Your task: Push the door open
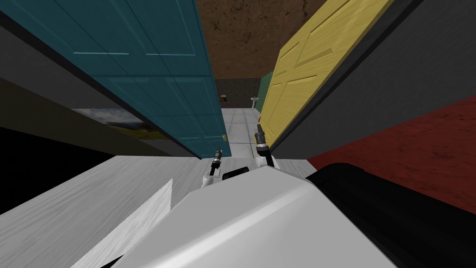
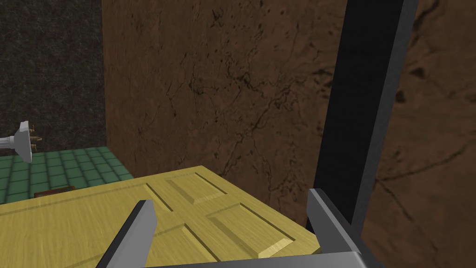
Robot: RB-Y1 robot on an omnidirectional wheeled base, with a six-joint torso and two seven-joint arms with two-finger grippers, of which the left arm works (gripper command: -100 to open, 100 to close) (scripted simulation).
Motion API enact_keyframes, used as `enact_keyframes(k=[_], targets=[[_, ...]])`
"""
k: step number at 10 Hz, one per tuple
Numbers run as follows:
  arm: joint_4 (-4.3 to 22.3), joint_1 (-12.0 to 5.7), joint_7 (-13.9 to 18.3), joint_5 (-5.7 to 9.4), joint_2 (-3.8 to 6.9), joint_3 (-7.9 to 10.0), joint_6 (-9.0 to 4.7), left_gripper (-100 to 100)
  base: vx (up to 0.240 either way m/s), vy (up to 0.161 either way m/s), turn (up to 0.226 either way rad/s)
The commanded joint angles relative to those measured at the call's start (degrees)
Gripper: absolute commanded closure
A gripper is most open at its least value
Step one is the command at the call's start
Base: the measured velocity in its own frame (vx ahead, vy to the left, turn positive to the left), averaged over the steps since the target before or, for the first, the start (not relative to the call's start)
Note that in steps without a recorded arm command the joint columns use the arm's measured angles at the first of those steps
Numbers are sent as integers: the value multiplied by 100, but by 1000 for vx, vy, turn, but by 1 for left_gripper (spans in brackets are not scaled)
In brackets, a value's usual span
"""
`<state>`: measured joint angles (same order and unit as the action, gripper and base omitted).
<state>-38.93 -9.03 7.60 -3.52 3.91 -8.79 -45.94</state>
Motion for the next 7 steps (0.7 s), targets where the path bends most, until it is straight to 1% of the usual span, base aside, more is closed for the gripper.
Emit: enact_keyframes(k=[1,3,4,5,7], targets=[[236,-92,7,3,-17,-13,-38,-100,43,76,-86],[360,-140,9,4,-29,-21,-53,-100,39,72,-46],[483,-189,12,6,-42,-28,-67,-100,15,51,-50],[400,-154,14,4,-32,-26,-52,-100,8,26,-14],[427,-163,-4,15,-1,-4,-59,-100,118,-20,-25]])
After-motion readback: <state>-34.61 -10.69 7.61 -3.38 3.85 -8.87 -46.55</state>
